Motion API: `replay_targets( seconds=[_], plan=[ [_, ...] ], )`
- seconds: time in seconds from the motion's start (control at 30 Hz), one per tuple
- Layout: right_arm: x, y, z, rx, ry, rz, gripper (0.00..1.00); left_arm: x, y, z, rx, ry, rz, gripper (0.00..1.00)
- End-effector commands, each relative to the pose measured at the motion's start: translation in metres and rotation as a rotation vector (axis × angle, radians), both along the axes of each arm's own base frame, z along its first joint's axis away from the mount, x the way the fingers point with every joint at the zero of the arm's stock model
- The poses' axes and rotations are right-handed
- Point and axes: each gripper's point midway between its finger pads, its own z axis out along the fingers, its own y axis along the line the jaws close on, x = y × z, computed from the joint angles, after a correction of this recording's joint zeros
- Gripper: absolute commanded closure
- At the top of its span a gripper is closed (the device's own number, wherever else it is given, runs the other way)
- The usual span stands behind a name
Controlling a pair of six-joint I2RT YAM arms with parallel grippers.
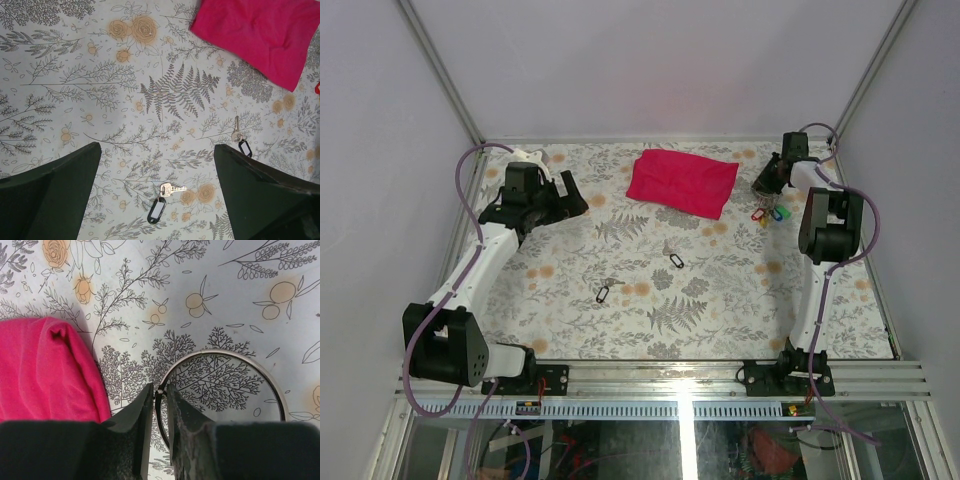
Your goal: Put the keys on the keyring
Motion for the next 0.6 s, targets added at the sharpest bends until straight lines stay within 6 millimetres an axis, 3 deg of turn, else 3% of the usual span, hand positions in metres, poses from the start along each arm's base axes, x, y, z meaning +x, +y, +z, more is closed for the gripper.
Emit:
replay_targets(
  seconds=[0.0,0.27,0.57],
  plan=[
    [-0.018,0.009,-0.026,-0.003,0.075,0.035,0.82,0.012,0.001,0.014,-0.017,-0.06,-0.003,0.01],
    [-0.012,0.02,0.01,0.043,-0.073,0.063,1.0,0.012,0.002,0.016,-0.023,-0.064,0.0,0.02],
    [-0.016,0.056,0.064,0.236,-0.279,0.159,1.0,0.011,-0.003,0.02,-0.042,-0.083,-0.028,0.02]
  ],
)
